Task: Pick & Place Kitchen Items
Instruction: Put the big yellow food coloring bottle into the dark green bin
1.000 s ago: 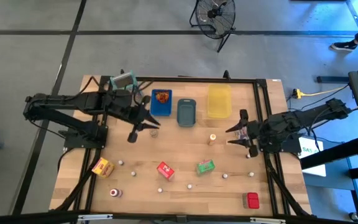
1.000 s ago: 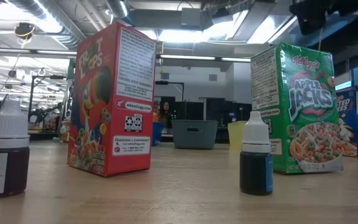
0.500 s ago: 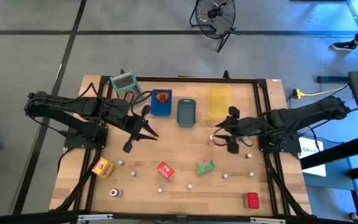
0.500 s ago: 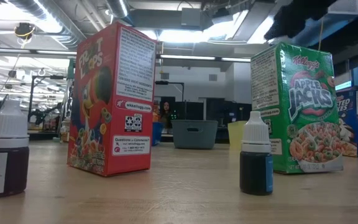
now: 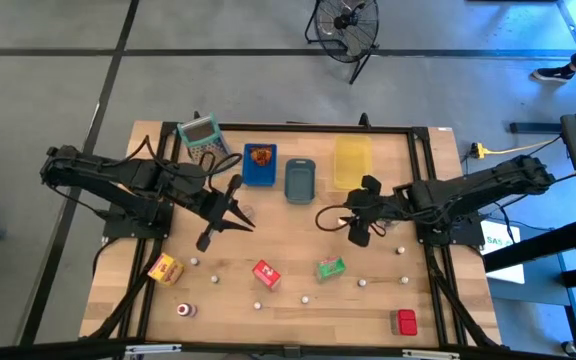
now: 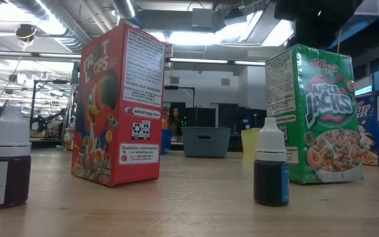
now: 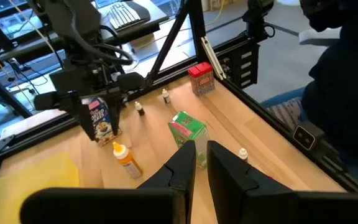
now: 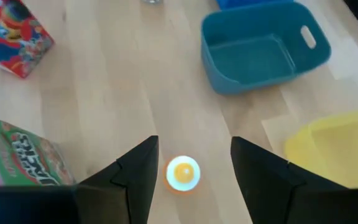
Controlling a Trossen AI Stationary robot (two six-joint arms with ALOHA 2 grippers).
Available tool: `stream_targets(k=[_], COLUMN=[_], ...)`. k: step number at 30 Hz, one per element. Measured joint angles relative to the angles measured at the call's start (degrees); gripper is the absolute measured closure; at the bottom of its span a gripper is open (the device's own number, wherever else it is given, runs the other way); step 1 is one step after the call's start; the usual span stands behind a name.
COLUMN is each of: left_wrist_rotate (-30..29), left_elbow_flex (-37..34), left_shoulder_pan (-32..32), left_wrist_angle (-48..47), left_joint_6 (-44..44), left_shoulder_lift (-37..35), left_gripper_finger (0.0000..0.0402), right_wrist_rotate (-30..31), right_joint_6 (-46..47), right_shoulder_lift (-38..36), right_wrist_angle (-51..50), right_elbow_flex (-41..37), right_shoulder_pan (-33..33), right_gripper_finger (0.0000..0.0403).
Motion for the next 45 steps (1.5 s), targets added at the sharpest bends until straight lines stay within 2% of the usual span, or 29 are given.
stream_targets(k=[15, 25, 45], left_wrist_rotate=[0.0, 0.0, 0.0], left_elbow_flex=[-0.04, -0.02, -0.02], left_shoulder_pan=[0.0, 0.0, 0.0], left_wrist_angle=[-0.01, 0.04, 0.0], left_joint_6=[-0.02, -0.04, -0.04], left_shoulder_lift=[1.63, 1.88, 1.88], left_gripper_finger=[0.037, 0.037, 0.037], right_wrist_rotate=[-3.47, -3.63, -4.32], right_joint_6=[1.96, 0.52, -0.53], right_shoulder_lift=[2.5, 8.65, 12.13], right_wrist_angle=[-0.13, 0.99, 1.57], right_elbow_flex=[-1.85, -1.85, -1.87], right_shoulder_pan=[0.0, 0.0, -0.02], right_gripper_finger=[0.0198, 0.0198, 0.0209])
